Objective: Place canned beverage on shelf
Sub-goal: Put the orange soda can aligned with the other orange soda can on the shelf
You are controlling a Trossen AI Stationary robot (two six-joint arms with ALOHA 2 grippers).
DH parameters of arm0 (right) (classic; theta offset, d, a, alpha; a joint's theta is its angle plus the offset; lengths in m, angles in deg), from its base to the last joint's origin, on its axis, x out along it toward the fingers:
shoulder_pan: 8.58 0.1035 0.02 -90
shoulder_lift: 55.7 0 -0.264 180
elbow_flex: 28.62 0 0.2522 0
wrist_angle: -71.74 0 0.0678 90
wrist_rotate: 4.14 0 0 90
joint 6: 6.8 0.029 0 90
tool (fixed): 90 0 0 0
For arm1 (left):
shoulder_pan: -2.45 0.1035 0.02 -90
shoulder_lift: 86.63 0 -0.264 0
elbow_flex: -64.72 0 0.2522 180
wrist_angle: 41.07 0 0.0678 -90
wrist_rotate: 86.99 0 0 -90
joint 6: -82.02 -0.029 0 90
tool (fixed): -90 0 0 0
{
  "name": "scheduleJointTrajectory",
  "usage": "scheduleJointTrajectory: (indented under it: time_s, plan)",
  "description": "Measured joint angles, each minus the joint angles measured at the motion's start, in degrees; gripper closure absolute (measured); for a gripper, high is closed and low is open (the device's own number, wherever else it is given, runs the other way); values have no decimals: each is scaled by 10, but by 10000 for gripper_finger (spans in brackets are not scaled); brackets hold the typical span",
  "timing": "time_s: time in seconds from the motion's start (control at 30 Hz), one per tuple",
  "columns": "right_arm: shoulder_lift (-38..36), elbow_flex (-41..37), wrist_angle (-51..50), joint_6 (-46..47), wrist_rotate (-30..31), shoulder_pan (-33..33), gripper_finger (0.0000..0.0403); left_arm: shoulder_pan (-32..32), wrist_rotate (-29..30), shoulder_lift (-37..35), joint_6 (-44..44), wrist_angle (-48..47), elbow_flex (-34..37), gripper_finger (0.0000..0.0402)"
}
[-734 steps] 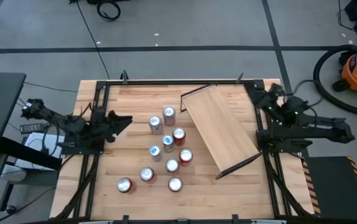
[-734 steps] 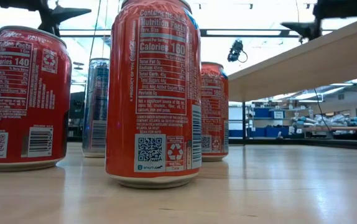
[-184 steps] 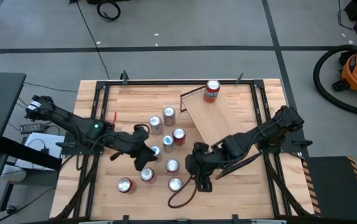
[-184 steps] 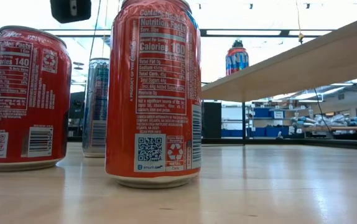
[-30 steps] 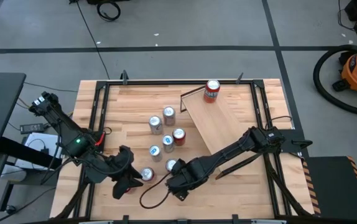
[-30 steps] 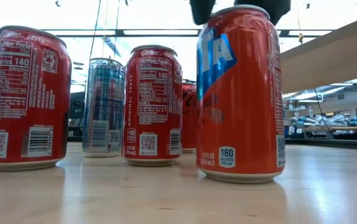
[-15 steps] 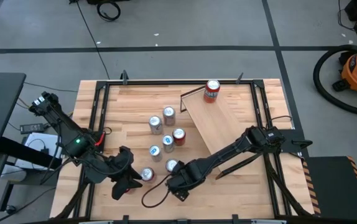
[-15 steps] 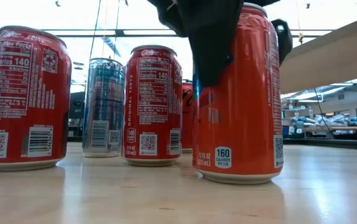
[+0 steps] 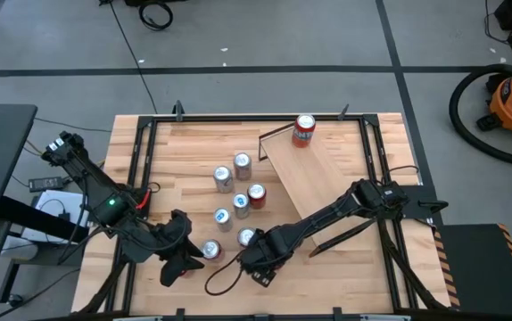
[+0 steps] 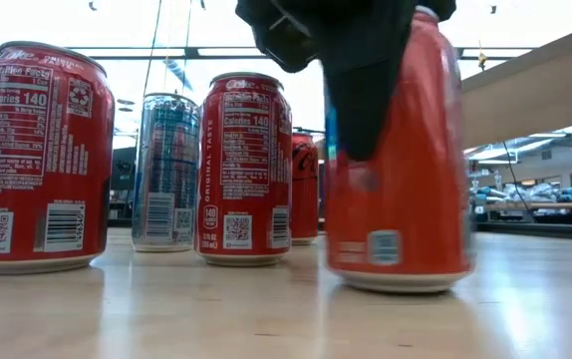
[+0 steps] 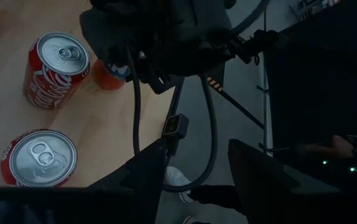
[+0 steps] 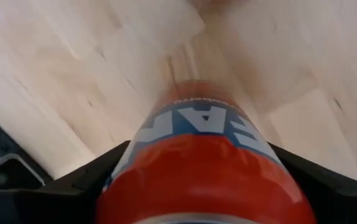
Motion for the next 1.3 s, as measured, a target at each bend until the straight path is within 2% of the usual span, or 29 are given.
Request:
scheduleJointTrajectory:
  time_s: [0.27, 0.47, 0.6, 0.77, 0.9, 1.07, 1.3]
  plan:
    - [-87, 0, -54, -34, -16, -32, 76, -4, 0, 0, -31, 1, 0, 216]
    - [-164, 0, -91, -84, 9, -75, 76, -1, 1, 0, -48, 1, 0, 216]
    - [-193, 0, -113, -139, 25, -114, 76, 15, 42, 0, -67, 0, 0, 216]
    - [-215, 3, -112, -244, 35, -164, 76, 75, 97, 0, -91, -1, 0, 216]
    - [-214, 32, -141, -336, 57, -207, 76, 146, 96, 0, -91, -1, 0, 216]
    - [-214, 57, -194, -397, 96, -270, 75, 219, 81, 0, -91, 4, 0, 216]
    - [-214, 56, -206, -446, 95, -329, 75, 267, 60, 2, -111, 36, 0, 216]
